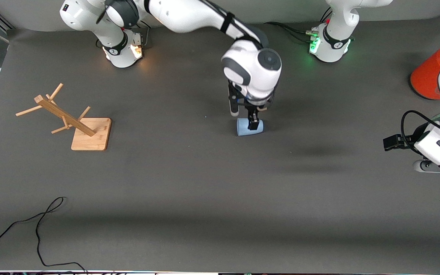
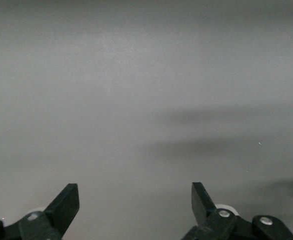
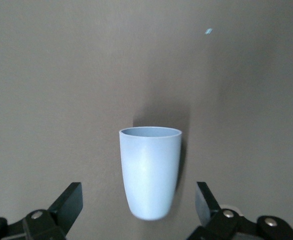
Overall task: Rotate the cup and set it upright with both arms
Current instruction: 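Release the cup on its side and move the right gripper back, then reach the left gripper to the lying blue cup and grasp it, then lift and rotate the blue cup opening-up with the left gripper, then lower the upright blue cup onto the table with the left gripper, then open the left gripper and lift it away from the cup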
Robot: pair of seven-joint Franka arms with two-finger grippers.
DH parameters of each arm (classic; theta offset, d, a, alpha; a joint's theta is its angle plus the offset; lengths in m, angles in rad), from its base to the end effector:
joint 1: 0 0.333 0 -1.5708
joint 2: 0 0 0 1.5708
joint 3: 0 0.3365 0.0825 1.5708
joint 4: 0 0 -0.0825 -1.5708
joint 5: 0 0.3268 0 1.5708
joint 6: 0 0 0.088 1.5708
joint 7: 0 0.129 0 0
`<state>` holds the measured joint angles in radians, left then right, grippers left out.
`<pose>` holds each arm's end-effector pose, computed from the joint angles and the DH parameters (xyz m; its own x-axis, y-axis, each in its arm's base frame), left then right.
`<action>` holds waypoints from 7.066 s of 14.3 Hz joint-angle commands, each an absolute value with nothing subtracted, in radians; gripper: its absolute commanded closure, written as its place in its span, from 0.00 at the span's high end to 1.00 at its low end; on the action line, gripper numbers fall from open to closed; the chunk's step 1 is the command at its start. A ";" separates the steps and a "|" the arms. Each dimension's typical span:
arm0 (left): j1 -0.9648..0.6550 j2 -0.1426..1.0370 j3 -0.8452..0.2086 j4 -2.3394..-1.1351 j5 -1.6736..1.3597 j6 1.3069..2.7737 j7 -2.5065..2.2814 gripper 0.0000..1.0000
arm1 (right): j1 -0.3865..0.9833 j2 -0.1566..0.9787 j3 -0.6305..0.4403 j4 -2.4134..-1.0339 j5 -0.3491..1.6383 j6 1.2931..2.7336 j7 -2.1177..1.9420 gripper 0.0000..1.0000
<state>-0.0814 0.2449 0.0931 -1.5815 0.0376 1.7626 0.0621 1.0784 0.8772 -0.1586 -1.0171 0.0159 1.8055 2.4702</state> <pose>0.5781 0.0055 0.5030 0.9960 -0.0588 -0.0665 -0.0625 -0.9965 -0.0549 0.4045 0.6003 0.3271 0.0650 -0.9894 0.1300 -0.9970 -0.0698 -0.0327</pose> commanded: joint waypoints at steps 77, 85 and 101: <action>-0.462 0.416 -0.021 -1.331 -0.023 1.661 -0.653 0.00 | 0.038 0.025 -0.071 -1.560 0.020 1.552 0.003 1.00; -0.529 0.426 -0.018 -1.535 0.104 2.011 -1.038 0.00 | 0.038 0.026 -0.071 -1.559 0.020 1.554 0.003 1.00; -0.660 0.672 -0.018 -1.548 0.383 2.244 -1.675 1.00 | 0.038 0.018 -0.075 -1.560 0.023 1.552 0.005 1.00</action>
<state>-0.6436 0.6699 -0.0307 -1.5611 0.3646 2.2526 -1.6464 0.0307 0.0316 -0.0668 -1.5558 0.0210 1.5543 0.0116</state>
